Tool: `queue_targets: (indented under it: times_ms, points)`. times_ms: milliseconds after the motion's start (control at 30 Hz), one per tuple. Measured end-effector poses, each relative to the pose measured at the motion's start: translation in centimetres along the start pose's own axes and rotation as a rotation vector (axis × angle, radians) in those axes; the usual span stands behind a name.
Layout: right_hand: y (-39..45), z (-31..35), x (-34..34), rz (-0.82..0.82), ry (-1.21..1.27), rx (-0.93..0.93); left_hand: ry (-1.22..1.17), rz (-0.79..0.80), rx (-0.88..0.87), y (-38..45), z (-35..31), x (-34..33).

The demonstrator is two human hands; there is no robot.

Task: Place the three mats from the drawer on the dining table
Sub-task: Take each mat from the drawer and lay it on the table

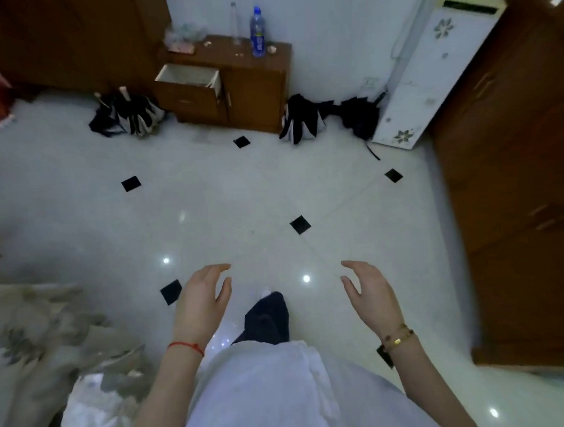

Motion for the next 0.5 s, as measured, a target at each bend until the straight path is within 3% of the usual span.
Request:
queue_targets:
  times_ms: [200, 500]
  points:
    - [19.2, 7.8, 1.0, -0.044, 0.051, 0.094, 0.076, -0.123, -0.024, 17.4, 3.6, 4.1]
    - [38.4, 13.6, -1.6, 0.021, 0.023, 0.1, 0.089, -0.124, 0.038, 35.9, 8.9, 5.9]
Point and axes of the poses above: each hand's wrist, its own y-axis towards the middle knuckle, its own x-axis out of the back of the hand, z = x × y, the point moved 2 cm from there along y, towards the middle knuckle, and after that the axes turned 10 degrees about -x, right-handed, at the moved point
